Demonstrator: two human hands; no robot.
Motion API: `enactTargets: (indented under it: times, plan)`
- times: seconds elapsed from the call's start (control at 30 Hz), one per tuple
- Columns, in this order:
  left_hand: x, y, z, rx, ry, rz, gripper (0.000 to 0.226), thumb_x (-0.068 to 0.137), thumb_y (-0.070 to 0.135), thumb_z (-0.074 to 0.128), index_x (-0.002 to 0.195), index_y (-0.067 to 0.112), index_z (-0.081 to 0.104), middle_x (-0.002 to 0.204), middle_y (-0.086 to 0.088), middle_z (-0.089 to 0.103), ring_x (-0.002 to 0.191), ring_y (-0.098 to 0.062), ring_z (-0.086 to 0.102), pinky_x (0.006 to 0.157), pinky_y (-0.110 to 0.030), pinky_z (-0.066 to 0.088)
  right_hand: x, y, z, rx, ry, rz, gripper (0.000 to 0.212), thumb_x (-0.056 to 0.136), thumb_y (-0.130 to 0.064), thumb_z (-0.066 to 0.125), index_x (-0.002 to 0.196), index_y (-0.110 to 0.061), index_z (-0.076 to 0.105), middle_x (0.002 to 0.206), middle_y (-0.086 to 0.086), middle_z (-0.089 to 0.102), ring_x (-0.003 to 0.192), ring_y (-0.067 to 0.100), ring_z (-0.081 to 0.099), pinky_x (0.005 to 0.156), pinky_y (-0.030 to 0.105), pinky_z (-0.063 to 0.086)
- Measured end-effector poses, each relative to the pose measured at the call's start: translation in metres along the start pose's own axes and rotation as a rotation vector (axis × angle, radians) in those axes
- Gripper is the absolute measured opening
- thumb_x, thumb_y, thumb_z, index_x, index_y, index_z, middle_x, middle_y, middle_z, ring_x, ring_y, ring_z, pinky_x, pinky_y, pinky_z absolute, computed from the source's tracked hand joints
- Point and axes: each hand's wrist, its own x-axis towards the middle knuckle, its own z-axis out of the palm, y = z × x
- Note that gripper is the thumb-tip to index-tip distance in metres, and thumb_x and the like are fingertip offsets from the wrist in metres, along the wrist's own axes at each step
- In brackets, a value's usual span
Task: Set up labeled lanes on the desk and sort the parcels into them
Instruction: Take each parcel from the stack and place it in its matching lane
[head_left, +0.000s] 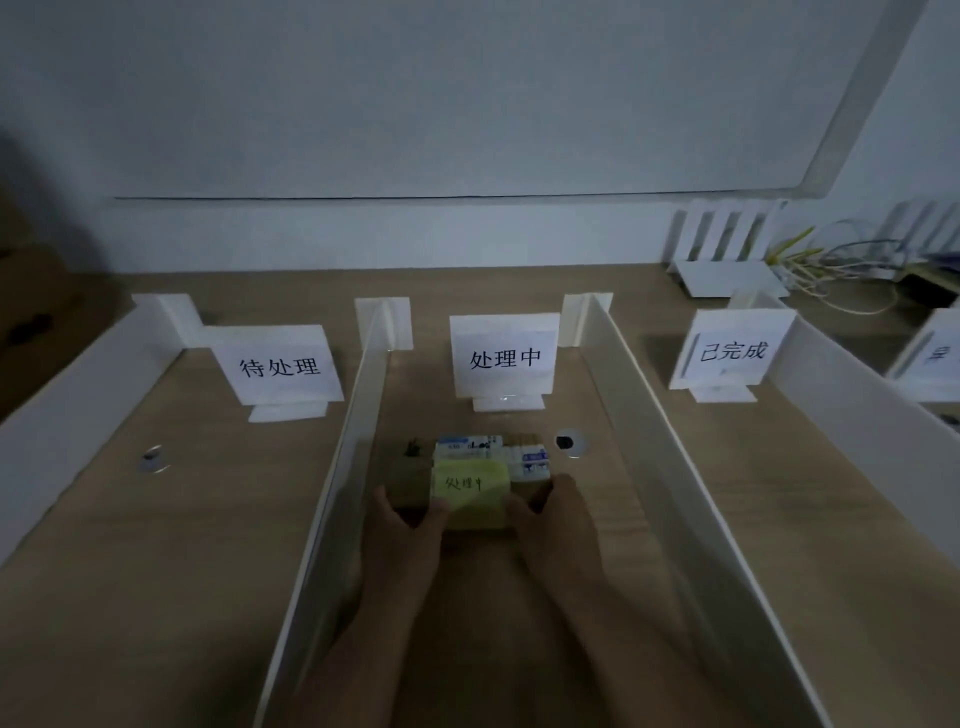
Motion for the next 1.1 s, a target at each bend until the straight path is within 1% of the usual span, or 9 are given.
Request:
enactTargets:
  times: [0.1, 0.17, 0.27, 0.43, 0.53, 0.63, 0.77, 0.93, 1.1]
  plan:
    - [0.032, 0.016, 0.003, 0.024, 0.026, 0.047, 0.078, 0.086, 0.030, 0.066, 0.148, 0.017, 0.020, 0.146, -0.010, 0.036, 0.129, -0.026, 0.039, 0.099, -0.038, 0.038, 0.036, -0.016, 0.009, -0.001, -0.007, -0.003, 0.037, 0.085, -0.033, 0.067, 0.111, -0.013, 0.049, 0.110, 0.003, 0.060, 0.095, 0.016, 0.058, 0.074, 0.029, 0.048]
    - [0.050, 0.026, 0.004, 0.049, 0.036, 0.062, 0.080, 0.087, 0.032, 0.065, 0.149, 0.016, 0.017, 0.148, -0.010, 0.033, 0.131, -0.027, 0.037, 0.101, -0.038, 0.036, 0.058, -0.026, 0.016, 0.005, -0.022, -0.020, 0.036, 0.086, -0.029, 0.067, 0.111, -0.012, 0.048, 0.111, 0.003, 0.060, 0.090, 0.014, 0.055, 0.066, 0.024, 0.043]
    - [0.076, 0.034, 0.006, 0.028, 0.045, 0.038, 0.081, 0.087, 0.032, 0.065, 0.149, 0.016, 0.016, 0.145, -0.011, 0.036, 0.127, -0.027, 0.042, 0.091, -0.035, 0.039, 0.084, -0.037, 0.024, 0.016, -0.032, -0.039, 0.034, 0.088, -0.025, 0.065, 0.113, -0.011, 0.047, 0.111, 0.001, 0.059, 0.088, 0.010, 0.053, 0.062, 0.018, 0.041]
    - [0.110, 0.038, 0.014, -0.029, 0.051, 0.011, 0.081, 0.087, 0.029, 0.064, 0.149, 0.021, 0.013, 0.145, -0.011, 0.035, 0.126, -0.029, 0.043, 0.090, -0.037, 0.040, 0.112, -0.047, 0.034, -0.008, -0.004, -0.057, 0.038, 0.088, -0.026, 0.065, 0.115, -0.008, 0.046, 0.116, 0.008, 0.058, 0.093, 0.017, 0.056, 0.067, 0.024, 0.045]
    - [0.119, 0.036, 0.017, -0.047, 0.055, 0.006, 0.080, 0.088, 0.029, 0.063, 0.150, 0.024, 0.012, 0.146, -0.011, 0.035, 0.125, -0.029, 0.043, 0.089, -0.037, 0.041, 0.118, -0.051, 0.035, -0.016, 0.007, -0.061, 0.042, 0.088, -0.028, 0.065, 0.118, -0.007, 0.044, 0.119, 0.010, 0.058, 0.104, 0.025, 0.059, 0.079, 0.034, 0.051]
    - [0.117, 0.038, 0.018, -0.039, 0.056, -0.017, 0.082, 0.088, 0.030, 0.062, 0.150, 0.024, 0.009, 0.147, -0.012, 0.033, 0.125, -0.030, 0.043, 0.087, -0.036, 0.040, 0.117, -0.052, 0.033, -0.023, -0.009, -0.051, 0.044, 0.089, -0.030, 0.064, 0.120, -0.008, 0.042, 0.121, 0.009, 0.057, 0.106, 0.024, 0.058, 0.077, 0.030, 0.048]
    - [0.104, 0.050, 0.013, 0.012, 0.096, -0.014, 0.088, 0.089, 0.032, 0.062, 0.152, 0.021, 0.001, 0.154, -0.011, 0.021, 0.136, -0.031, 0.031, 0.102, -0.042, 0.035, 0.112, -0.058, 0.023, -0.031, -0.032, -0.064, 0.049, 0.089, -0.038, 0.062, 0.121, -0.005, 0.045, 0.118, 0.011, 0.059, 0.104, 0.025, 0.059, 0.076, 0.031, 0.048]
    - [0.071, 0.062, 0.001, 0.059, 0.170, 0.093, 0.084, 0.086, 0.030, 0.064, 0.151, 0.017, 0.012, 0.153, -0.011, 0.026, 0.138, -0.028, 0.030, 0.111, -0.046, 0.032, 0.083, -0.065, 0.004, -0.107, 0.080, -0.141, 0.048, 0.089, -0.044, 0.058, 0.119, -0.006, 0.051, 0.114, 0.012, 0.057, 0.099, 0.025, 0.058, 0.077, 0.036, 0.051]
    - [0.015, 0.083, -0.030, 0.068, 0.148, 0.146, 0.059, 0.089, 0.024, 0.059, 0.143, 0.014, 0.035, 0.138, -0.008, 0.049, 0.120, -0.022, 0.050, 0.097, -0.037, 0.044, 0.027, -0.085, -0.012, -0.169, 0.095, -0.256, 0.041, 0.089, -0.037, 0.059, 0.122, -0.013, 0.053, 0.118, 0.004, 0.057, 0.104, 0.020, 0.058, 0.080, 0.032, 0.049]
